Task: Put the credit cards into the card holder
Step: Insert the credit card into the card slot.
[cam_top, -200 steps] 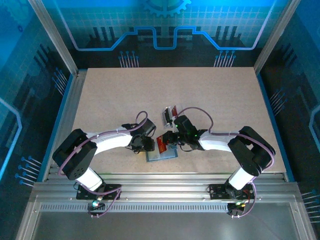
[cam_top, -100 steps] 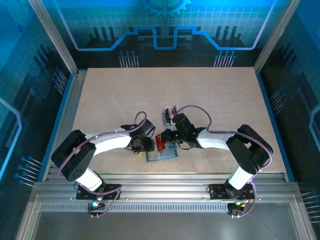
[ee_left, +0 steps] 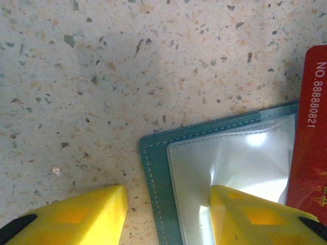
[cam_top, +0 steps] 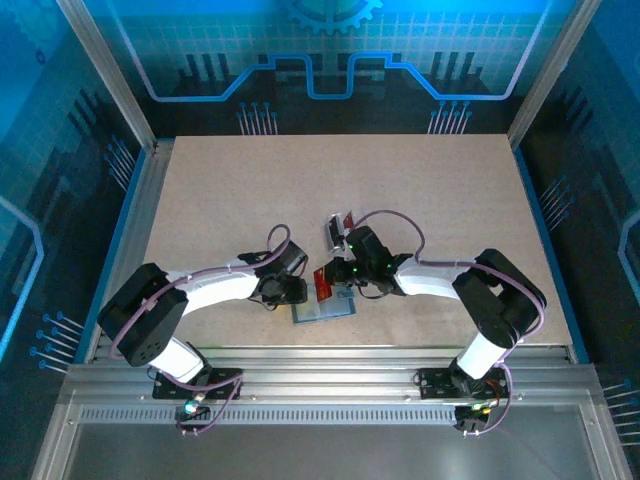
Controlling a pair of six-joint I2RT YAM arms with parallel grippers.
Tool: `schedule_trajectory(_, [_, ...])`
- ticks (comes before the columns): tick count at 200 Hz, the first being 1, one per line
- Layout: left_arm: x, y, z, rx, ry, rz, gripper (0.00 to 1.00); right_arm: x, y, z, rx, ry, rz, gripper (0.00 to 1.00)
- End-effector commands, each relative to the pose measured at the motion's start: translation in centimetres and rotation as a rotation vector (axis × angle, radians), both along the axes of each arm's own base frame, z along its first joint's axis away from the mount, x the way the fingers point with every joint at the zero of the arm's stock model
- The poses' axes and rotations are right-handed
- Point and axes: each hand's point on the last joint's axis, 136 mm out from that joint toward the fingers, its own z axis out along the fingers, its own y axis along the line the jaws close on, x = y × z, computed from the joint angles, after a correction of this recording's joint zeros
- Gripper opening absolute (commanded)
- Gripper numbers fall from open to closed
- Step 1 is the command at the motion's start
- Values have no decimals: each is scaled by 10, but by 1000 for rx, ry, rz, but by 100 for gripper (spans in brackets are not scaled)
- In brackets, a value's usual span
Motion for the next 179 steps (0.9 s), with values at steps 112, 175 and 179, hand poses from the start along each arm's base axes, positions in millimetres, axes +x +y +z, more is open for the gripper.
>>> schedule_trajectory(112, [-49,19,-43,83,208,1,48,5,12,1,64,39,-3,0])
schedule_trajectory(175, [-50,19,-44,83,207,1,48,-6,8,-8,74,87,-32,0])
schedule_trajectory(179, [-50,19,-44,84,207,1,48,-8,7,-10,70,92,-34,0])
